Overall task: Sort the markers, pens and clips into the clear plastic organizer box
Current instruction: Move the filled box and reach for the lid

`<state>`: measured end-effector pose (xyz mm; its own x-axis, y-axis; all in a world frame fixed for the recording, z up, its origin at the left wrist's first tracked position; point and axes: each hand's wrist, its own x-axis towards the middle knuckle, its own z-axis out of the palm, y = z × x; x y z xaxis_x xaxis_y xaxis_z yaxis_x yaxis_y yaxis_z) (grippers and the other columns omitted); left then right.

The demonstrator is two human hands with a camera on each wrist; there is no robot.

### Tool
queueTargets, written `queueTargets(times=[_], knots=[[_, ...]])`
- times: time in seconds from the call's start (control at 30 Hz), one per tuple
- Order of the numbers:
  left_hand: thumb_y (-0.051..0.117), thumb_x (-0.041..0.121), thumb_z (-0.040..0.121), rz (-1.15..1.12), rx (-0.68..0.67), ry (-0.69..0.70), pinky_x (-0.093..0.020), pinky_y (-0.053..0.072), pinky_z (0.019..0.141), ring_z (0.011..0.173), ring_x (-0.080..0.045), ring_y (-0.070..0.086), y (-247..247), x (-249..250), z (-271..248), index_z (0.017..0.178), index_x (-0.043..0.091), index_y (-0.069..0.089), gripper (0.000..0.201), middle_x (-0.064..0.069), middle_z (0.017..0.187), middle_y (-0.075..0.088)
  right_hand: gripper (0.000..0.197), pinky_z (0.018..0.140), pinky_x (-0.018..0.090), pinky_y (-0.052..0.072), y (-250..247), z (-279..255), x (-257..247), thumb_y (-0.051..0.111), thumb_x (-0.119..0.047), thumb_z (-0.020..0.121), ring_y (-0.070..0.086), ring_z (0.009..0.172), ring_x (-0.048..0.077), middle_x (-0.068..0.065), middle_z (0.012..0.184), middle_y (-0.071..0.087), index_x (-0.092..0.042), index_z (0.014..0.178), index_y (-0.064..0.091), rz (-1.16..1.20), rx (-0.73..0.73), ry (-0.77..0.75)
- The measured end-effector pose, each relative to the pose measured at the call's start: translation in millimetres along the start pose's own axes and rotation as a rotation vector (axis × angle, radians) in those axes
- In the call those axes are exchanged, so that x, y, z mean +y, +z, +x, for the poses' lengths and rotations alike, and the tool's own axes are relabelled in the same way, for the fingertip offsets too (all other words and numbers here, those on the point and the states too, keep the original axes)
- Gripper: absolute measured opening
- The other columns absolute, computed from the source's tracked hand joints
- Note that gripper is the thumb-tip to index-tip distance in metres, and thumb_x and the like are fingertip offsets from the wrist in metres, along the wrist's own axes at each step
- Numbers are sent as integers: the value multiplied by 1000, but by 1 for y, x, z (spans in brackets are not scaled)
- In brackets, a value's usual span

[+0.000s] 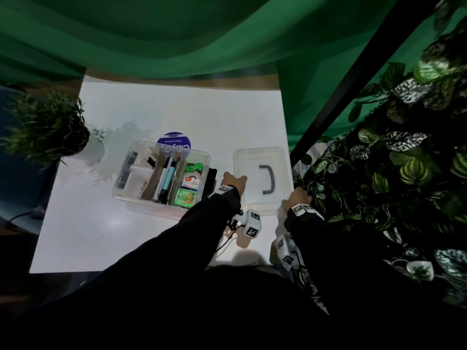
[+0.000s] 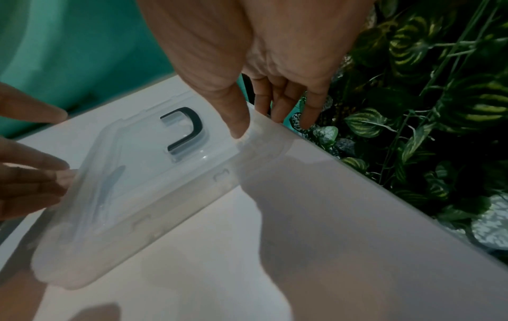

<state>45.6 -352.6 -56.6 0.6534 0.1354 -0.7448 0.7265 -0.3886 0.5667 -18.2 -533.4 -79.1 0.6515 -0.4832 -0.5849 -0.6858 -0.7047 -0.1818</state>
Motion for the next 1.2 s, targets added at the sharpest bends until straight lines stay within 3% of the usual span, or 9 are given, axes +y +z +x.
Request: queueTargets(times=[0.1,0.2,0.27,0.37,0.5,0.67,0.8,1.0,1.2], knots=[[58,31,81,-41,-55,70,-31,45,74,90,-29,62,-4,1,3,114,3,56,43,-18,112,63,41,102,39,36,-2,0,1,60,-25,85,44,124,34,16,128,53,-2,119,58,24,-16,-30],[41,9,75,-307,-152,171,-24,33,49,53,-20,43,-3,13,-17,79,14,42,6,-14,75,49,26,94,37,43,-5,2,-3,58,-33,84,57,96,33,19,92,62,-10,77,69,171,-29,-35],[41,0,85,-394,-163,249,-23,37,45,50,-19,46,-11,26,-27,84,14,42,14,-10,73,49,35,80,37,47,-7,2,-9,59,-30,88,50,68,25,10,64,47,-14,58,49,404,36,-96],[47,-2,90,-449,-162,390,-26,48,51,54,-18,55,-43,42,-38,108,14,36,26,-10,78,55,20,71,36,49,-19,-12,-31,55,-28,95,52,68,23,6,78,52,-9,99,52,779,80,-152],[57,7,86,-479,-35,412,-38,57,69,68,-25,68,-112,50,-51,126,18,27,52,-14,99,61,8,50,21,42,-34,-26,-76,48,-22,99,47,47,11,3,62,47,-20,100,56,895,-24,-372],[63,24,86,-99,405,530,-36,51,86,90,-30,62,-215,39,-35,135,25,31,59,-12,100,63,23,60,26,43,-38,-48,-133,47,-15,99,46,56,17,0,62,48,-12,119,58,640,-59,-643],[53,40,94,309,290,429,-30,45,74,92,-32,60,-270,14,-21,128,16,44,43,-19,107,61,24,69,32,50,-25,-66,-191,50,-21,97,53,61,23,-7,72,56,-15,118,61,485,-70,-760],[49,34,95,389,390,333,-39,45,83,101,-39,57,-298,-31,5,114,11,54,31,-25,113,59,31,97,32,38,-4,-82,-237,57,-29,94,50,116,32,17,123,49,-16,122,60,152,103,-669],[49,33,94,321,360,332,-39,43,80,96,-36,56,-296,-42,19,114,14,45,28,-21,114,52,70,108,43,32,12,-95,-219,42,-47,98,36,134,39,24,149,26,-17,153,11,136,-80,-402]])
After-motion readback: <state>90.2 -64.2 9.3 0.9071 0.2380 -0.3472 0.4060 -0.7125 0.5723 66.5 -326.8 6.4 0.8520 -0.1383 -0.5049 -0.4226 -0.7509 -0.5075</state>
